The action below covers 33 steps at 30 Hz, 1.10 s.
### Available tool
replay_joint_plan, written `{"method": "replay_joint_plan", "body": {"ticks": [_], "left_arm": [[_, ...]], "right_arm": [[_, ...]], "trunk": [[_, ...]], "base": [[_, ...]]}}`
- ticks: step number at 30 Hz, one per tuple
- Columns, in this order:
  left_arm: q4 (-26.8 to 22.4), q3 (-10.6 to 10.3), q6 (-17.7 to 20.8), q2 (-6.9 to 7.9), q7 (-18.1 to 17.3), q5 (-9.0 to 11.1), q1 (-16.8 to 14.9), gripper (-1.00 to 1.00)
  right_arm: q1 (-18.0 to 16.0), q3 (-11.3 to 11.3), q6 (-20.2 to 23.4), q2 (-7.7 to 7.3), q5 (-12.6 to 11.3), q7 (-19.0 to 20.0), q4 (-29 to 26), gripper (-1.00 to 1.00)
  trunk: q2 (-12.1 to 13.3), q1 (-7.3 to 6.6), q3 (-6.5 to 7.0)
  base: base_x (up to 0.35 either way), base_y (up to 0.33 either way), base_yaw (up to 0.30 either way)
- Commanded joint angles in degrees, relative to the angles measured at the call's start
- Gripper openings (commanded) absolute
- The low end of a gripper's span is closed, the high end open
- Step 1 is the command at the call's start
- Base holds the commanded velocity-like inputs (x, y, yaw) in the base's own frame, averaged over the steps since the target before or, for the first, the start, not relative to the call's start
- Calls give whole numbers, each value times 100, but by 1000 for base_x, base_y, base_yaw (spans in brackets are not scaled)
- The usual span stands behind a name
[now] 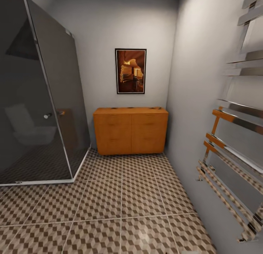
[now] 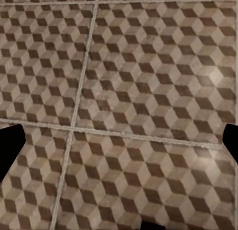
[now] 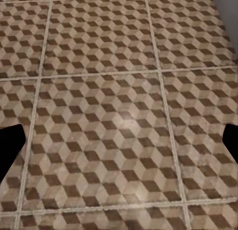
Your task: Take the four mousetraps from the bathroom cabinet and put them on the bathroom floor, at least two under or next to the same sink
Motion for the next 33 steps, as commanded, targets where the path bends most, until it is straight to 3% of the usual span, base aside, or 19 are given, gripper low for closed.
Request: {"method": "replay_joint_plan", "body": {"ticks": [1,33], "left_arm": [[4,15,-22,-3,-2,10,-4,100],[4,9,-22,-3,-1,10,-4,100]], "right_arm": [[-4,5,-17,0,3,-8,2,100],[-3,5,-17,7,3,-7,3,100]], "trunk": [[-3,2,-6],[-3,2,-6]], "base": [[221,0,20],[214,0,7]]}}
